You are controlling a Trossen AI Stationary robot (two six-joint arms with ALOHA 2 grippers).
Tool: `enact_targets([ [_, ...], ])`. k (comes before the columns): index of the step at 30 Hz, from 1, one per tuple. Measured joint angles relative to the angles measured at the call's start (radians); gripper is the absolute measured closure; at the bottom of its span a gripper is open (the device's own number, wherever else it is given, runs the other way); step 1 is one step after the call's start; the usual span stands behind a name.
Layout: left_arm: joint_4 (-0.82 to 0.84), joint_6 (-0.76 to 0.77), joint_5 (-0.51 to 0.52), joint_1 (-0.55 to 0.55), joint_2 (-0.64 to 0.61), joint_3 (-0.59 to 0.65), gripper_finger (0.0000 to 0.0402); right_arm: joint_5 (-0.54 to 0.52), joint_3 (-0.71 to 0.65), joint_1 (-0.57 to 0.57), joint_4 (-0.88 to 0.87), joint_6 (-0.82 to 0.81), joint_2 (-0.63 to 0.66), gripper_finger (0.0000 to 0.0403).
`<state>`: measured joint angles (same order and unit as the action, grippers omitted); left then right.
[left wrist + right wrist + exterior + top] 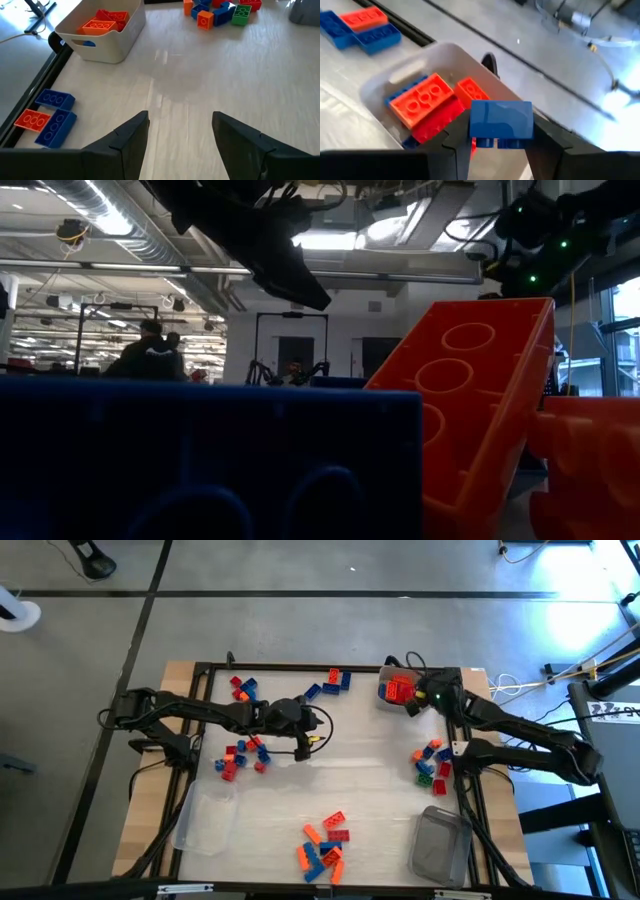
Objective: Sort blocks by size
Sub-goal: Put the blue game piece into the gray bin
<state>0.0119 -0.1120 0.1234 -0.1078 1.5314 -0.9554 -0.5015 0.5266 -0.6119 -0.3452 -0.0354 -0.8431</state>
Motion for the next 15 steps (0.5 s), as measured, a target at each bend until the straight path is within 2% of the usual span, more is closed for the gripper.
enact_targets([
  [6,0.0,0.0,0.0,0.0,0.0,0.0,0.0195,0.114,0.0,-0.11,-0.043,-0.018,-0.05,0.0256],
  [15,0.007,0.0,0.0,0.0,0.0,0.0,0.0195,0.129,0.0,-0.17,-0.052,-0.032,-0.185,0.0256],
])
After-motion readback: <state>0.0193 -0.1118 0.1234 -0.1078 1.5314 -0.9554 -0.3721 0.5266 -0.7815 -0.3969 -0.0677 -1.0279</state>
